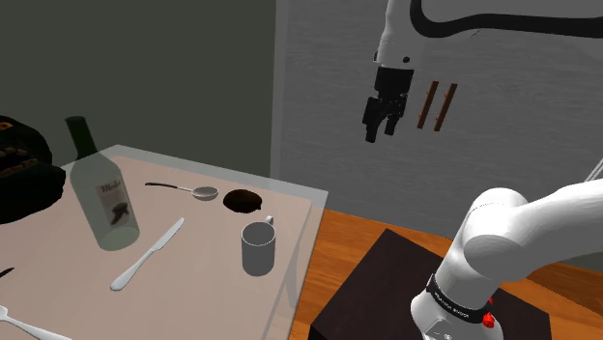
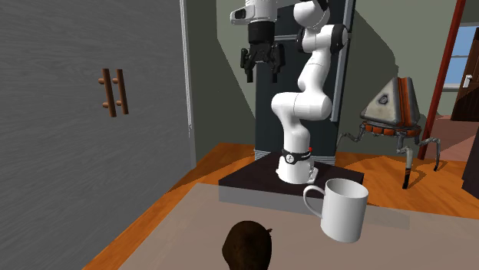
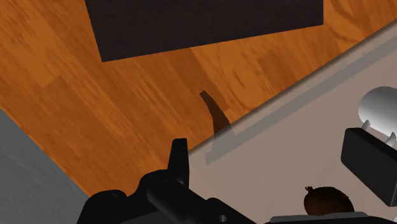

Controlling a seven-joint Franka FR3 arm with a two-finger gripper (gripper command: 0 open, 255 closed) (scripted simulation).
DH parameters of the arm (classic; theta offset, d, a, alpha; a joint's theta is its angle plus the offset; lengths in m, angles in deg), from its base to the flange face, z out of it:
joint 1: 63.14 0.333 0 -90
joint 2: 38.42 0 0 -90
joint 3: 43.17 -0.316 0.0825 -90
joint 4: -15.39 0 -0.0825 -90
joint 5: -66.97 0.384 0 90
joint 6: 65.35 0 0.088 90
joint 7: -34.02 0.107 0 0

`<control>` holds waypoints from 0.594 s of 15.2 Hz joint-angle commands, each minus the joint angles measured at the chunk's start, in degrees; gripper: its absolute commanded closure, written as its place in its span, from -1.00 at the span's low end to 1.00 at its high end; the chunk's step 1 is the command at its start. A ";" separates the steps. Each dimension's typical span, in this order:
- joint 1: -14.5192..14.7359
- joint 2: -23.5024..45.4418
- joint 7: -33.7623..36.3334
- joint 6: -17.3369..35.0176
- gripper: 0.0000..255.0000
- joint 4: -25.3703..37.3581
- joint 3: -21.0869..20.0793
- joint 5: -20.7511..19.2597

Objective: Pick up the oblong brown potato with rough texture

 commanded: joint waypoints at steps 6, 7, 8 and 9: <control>1.71 7.85 0.58 8.76 -1.00 0.30 -4.18 -1.69; 1.96 9.55 0.79 10.41 -1.00 0.56 -5.02 -2.16; 2.21 11.29 1.03 12.02 -1.00 0.88 -5.86 -2.70; 2.42 13.07 1.31 13.59 -1.00 1.27 -6.69 -3.29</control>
